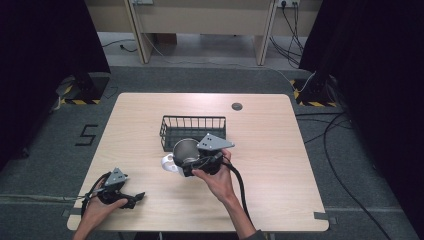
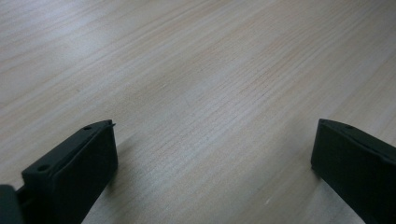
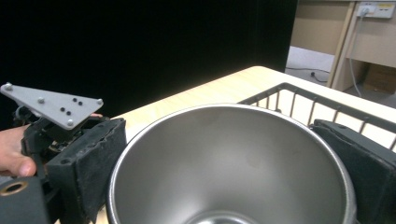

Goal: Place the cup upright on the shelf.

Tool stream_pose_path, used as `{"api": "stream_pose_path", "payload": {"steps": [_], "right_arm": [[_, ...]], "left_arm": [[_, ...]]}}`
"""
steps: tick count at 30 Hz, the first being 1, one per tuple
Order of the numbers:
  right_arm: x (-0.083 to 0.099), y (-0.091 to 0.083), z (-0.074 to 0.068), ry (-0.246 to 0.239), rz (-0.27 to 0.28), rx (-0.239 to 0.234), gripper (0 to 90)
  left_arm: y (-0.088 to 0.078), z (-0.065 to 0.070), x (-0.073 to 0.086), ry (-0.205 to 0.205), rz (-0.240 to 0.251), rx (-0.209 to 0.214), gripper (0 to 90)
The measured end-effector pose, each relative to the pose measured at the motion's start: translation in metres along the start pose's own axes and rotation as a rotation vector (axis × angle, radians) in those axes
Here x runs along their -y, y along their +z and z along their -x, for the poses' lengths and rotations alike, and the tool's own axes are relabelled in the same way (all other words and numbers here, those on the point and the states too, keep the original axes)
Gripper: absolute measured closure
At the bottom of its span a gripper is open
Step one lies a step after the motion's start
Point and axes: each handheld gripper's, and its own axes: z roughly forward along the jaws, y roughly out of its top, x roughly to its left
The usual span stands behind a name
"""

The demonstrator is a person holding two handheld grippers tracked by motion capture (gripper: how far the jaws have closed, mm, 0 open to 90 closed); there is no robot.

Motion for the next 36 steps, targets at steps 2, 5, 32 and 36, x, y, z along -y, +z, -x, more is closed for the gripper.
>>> {"api": "stream_pose_path", "payload": {"steps": [2, 5, 32, 36], "right_arm": [[-0.002, -0.002, 0.002, 0.006, -0.002, 0.008, 6.2], [-0.006, -0.003, 0.005, -0.004, -0.005, 0.017, 6.2], [-0.062, -0.013, 0.051, -0.004, 0.013, 0.119, 6.2], [-0.066, -0.011, 0.060, -0.001, 0.018, 0.127, 6.2]], "left_arm": [[0.000, 0.000, 0.000, -0.001, 0.000, 0.000, 0.0], [0.000, 0.000, 0.000, -0.001, 0.000, 0.000, 0.0], [0.000, 0.000, 0.000, -0.001, 0.001, 0.000, 0.0], [-0.001, 0.000, 0.001, 0.000, 0.001, 0.001, 0.0]]}}
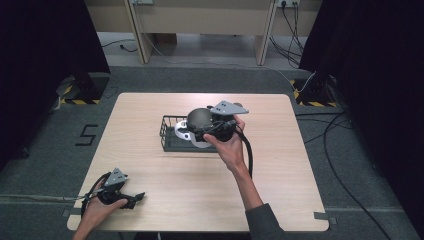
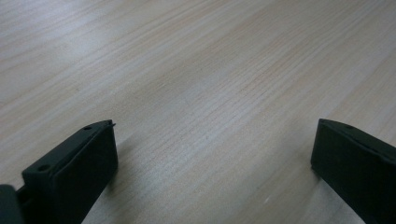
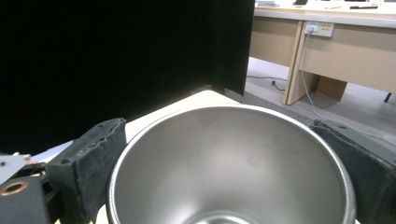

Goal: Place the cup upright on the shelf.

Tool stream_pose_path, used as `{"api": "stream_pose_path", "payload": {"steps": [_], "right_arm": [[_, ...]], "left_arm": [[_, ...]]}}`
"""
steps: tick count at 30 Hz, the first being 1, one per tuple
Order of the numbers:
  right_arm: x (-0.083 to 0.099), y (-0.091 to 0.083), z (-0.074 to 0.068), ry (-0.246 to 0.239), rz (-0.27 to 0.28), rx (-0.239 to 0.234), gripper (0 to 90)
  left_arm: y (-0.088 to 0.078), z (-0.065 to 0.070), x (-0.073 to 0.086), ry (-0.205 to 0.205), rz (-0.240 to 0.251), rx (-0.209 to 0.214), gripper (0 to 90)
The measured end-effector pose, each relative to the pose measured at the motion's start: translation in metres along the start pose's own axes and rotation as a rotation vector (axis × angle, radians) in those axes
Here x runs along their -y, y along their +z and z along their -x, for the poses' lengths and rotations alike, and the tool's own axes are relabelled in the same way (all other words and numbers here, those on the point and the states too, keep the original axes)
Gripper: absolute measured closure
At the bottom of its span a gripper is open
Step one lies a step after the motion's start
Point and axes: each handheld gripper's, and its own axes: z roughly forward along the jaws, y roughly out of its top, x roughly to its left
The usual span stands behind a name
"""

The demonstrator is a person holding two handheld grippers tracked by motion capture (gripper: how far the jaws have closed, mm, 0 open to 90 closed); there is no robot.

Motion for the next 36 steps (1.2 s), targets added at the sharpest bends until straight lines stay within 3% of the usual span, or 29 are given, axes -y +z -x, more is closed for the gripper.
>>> {"api": "stream_pose_path", "payload": {"steps": [9, 19, 36], "right_arm": [[-0.002, 0.014, 0.027, 0.019, 0.003, 0.046, 6.2], [-0.001, 0.028, 0.046, 0.018, -0.003, 0.082, 6.2], [0.010, 0.042, 0.054, 0.024, -0.028, 0.090, 6.2]], "left_arm": [[-0.001, 0.001, 0.001, -0.003, 0.001, -0.002, 0.0], [-0.001, 0.001, 0.001, -0.003, 0.001, -0.002, 0.0], [-0.001, 0.001, 0.001, -0.003, 0.002, -0.002, 0.0]]}}
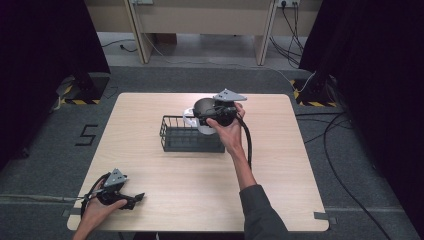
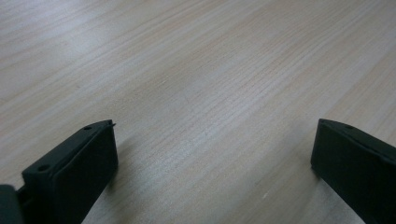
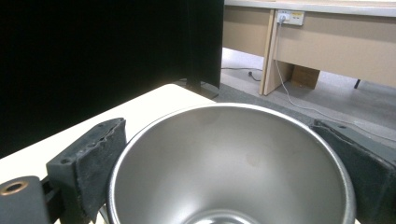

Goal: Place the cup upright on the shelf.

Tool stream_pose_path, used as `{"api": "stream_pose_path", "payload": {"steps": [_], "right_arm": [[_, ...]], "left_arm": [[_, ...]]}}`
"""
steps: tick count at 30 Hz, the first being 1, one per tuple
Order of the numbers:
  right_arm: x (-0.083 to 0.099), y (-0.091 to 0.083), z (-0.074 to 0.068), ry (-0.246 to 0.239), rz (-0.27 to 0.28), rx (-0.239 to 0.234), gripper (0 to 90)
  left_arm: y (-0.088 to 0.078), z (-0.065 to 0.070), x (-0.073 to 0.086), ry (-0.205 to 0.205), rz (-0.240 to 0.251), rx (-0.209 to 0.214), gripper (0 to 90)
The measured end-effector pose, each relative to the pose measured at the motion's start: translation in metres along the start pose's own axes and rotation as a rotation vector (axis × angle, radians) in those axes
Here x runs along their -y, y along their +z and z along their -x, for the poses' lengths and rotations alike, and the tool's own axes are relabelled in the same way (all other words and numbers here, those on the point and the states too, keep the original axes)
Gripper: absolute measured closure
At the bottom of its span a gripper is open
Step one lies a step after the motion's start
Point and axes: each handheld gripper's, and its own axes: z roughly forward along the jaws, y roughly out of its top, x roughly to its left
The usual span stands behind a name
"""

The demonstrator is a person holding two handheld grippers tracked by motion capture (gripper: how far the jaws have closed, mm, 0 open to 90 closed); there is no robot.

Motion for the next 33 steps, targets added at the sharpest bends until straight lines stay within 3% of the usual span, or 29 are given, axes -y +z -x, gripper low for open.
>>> {"api": "stream_pose_path", "payload": {"steps": [33], "right_arm": [[0.026, 0.015, -0.001, 0.007, -0.030, 0.004, 6.2]], "left_arm": [[0.000, 0.000, 0.000, 0.001, 0.000, 0.001, 0.0]]}}
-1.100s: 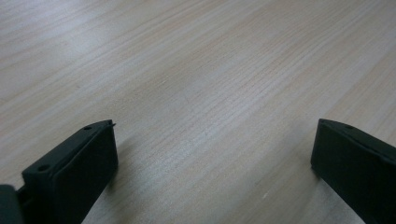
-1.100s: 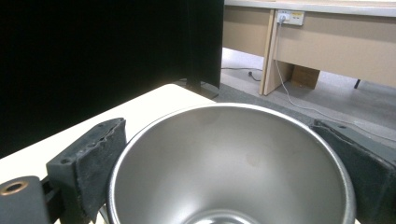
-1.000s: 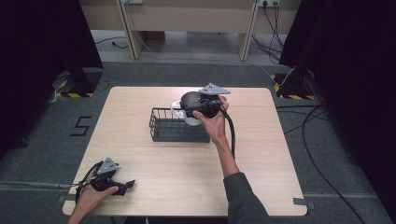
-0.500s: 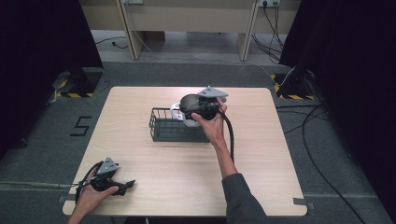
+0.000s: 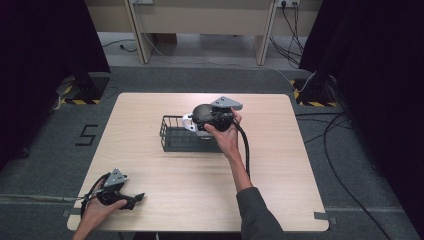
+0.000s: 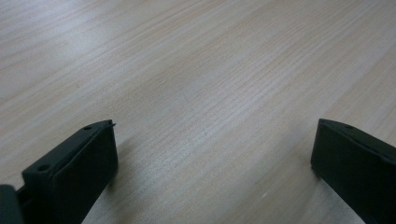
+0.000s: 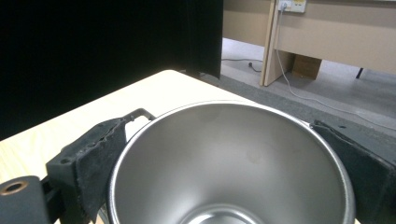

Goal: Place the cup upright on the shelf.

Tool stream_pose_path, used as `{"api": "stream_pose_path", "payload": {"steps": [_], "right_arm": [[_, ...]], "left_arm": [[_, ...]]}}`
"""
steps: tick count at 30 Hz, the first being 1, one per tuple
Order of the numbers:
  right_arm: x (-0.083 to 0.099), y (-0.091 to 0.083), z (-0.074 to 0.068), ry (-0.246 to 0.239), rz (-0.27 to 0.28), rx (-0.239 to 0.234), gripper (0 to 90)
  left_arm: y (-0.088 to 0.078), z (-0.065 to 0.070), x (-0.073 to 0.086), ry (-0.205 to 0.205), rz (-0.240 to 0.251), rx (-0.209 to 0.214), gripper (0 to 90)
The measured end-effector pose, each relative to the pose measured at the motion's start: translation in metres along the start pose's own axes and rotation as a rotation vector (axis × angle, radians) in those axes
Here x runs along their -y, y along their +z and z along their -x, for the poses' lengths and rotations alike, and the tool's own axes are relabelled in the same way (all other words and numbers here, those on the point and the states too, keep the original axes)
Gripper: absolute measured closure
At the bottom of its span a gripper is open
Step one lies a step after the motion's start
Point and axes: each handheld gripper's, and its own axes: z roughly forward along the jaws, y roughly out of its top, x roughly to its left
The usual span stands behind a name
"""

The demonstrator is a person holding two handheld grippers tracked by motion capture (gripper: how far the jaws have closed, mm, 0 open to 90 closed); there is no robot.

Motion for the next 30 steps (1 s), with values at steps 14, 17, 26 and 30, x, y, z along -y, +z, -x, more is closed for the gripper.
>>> {"api": "stream_pose_path", "payload": {"steps": [14, 17, 26, 30], "right_arm": [[0.015, 0.000, 0.003, 0.020, -0.016, -0.003, 6.2], [0.016, 0.001, 0.003, 0.020, -0.019, -0.003, 6.1], [0.019, 0.003, 0.003, 0.021, -0.028, 0.004, 5.9], [0.020, 0.002, 0.003, 0.023, -0.028, 0.001, 5.7]], "left_arm": [[0.000, 0.000, 0.000, 0.000, 0.000, 0.000, 0.0], [0.000, 0.000, 0.000, 0.000, 0.000, 0.000, 0.0], [0.000, 0.000, 0.000, 0.001, -0.002, 0.001, 0.0], [0.000, 0.000, 0.000, 0.001, -0.001, 0.001, 0.0]]}}
